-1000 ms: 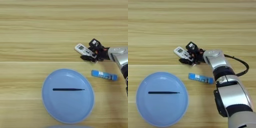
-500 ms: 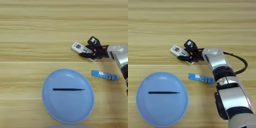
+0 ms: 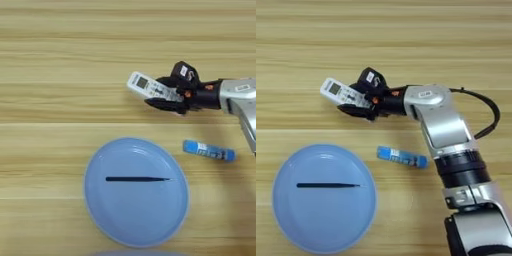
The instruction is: Move the objects on the table
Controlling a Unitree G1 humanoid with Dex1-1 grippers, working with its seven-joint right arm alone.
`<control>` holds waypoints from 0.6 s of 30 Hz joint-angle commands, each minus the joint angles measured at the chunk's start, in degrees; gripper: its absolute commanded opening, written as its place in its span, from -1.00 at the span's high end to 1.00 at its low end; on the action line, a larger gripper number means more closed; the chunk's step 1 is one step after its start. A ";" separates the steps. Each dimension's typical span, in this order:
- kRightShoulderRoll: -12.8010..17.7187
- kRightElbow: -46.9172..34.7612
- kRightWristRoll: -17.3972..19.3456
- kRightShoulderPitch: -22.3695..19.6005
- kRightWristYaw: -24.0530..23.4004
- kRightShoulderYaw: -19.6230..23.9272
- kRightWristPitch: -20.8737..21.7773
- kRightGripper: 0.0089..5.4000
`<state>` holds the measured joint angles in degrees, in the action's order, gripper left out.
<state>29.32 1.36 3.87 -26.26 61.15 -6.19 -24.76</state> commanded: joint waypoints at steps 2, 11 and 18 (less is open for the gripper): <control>2.97 -8.34 2.43 -0.96 -0.38 1.39 -1.23 -0.07; 4.72 -15.20 4.92 2.59 1.44 0.56 -2.59 -0.07; 6.13 -19.55 7.06 5.09 3.36 0.12 -3.02 -0.07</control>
<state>33.33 -15.02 9.68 -19.03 65.47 -7.15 -28.74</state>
